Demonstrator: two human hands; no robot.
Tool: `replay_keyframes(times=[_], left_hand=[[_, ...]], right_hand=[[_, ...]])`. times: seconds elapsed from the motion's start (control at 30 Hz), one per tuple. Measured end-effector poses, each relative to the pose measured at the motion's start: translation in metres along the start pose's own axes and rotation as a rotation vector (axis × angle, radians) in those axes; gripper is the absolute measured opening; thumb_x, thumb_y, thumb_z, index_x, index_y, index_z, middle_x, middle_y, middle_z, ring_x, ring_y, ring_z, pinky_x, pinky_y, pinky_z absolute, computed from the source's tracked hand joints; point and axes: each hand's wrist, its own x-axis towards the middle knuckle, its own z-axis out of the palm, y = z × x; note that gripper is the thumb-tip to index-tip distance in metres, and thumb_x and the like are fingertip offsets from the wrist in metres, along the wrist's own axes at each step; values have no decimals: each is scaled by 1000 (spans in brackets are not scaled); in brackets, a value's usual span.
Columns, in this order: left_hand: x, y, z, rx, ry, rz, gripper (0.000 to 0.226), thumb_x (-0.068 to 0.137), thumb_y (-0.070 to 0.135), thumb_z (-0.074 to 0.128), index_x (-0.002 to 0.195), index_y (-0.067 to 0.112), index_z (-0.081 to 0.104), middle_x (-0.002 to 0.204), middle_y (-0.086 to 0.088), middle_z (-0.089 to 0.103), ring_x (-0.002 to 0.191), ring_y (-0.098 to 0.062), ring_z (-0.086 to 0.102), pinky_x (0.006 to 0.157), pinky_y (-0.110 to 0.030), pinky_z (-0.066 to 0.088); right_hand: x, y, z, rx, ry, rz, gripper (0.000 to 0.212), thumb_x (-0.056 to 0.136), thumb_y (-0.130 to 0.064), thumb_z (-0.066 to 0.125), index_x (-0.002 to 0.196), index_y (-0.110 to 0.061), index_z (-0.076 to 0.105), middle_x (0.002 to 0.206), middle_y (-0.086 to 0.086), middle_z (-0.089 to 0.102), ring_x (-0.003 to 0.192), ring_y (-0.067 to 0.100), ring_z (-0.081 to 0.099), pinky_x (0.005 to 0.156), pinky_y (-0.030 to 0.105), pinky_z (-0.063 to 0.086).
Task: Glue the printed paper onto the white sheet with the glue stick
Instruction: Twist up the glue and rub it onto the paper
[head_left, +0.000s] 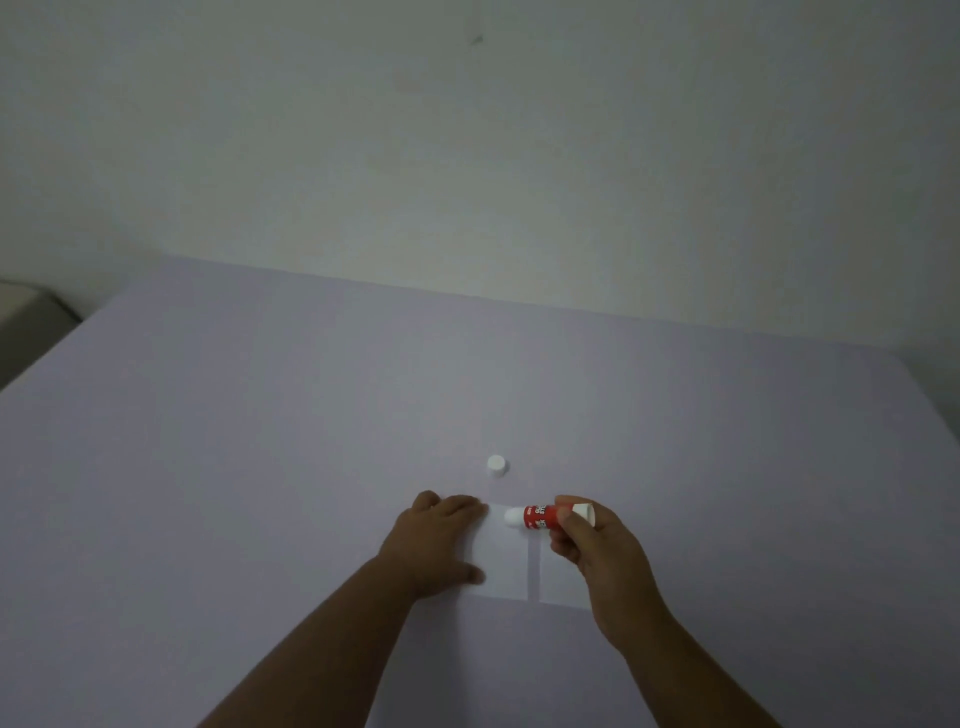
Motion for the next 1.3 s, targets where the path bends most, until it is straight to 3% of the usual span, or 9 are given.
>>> replay_keyframes(times=[0.17,0.37,0.53,0.6,0.73,0.87,1.0,1.13,1.3], left_hand=[[2,-5,1,47,-12,17,87,65,61,64,141,36,28,149,16,32,127,-22,29,102,-37,32],[0,-11,5,43,6,23,89,64,67,58,141,39,24,150,19,30,130,-18,28,102,-37,29],[2,-12,6,25,-2,20,90,63,69,58,141,40,23,150,20,29,131,-18,27,104,-37,28],[2,-11,6,27,-8,18,90,63,68,58,141,40,23,150,19,30,132,-18,27,104,-38,28],[3,-11,7,26,-4,12,91,62,68,59,141,38,25,149,18,33,129,-18,29,101,-38,31],[4,-11,7,30,-2,14,91,62,68,59,141,38,25,149,18,33,130,-17,30,101,-38,31],[4,-10,8,47,0,15,92,62,69,58,141,38,24,150,17,32,131,-17,31,105,-39,29],[4,-10,7,50,-11,18,91,62,68,58,141,39,23,150,17,31,131,-17,30,105,-40,27],[3,-8,4,55,-48,0,90,64,67,57,141,40,21,151,19,28,133,-17,26,111,-56,18]], right_hand=[[-1,7,7,-303,-112,-130,5,87,-17,60,89,-18,65,85,1,69,77,15,65,73,22,54],[-1,18,20,-655,-242,-237,9,84,-28,63,83,-35,57,79,-15,66,76,-3,60,64,3,43],[6,19,27,-752,-251,-312,11,85,-31,59,82,-38,52,80,-6,68,75,9,61,64,10,44],[13,15,30,-816,-246,-350,3,87,-32,57,87,-31,54,81,-3,68,72,10,60,63,14,44],[29,4,43,-972,-211,-432,17,89,-32,53,98,-17,56,86,2,66,74,13,56,63,20,40],[28,0,43,-992,-252,-402,15,89,-27,52,97,-15,56,86,5,66,75,16,58,66,25,46],[16,9,34,-985,-327,-355,13,89,-28,53,97,-18,55,84,-1,65,74,11,58,63,14,42],[30,-4,28,-960,-195,-375,14,88,-27,56,95,-14,57,78,1,63,70,15,57,60,22,40],[33,-8,26,-987,-203,-375,14,87,-27,56,93,-15,57,74,-1,61,64,10,54,54,17,39]])
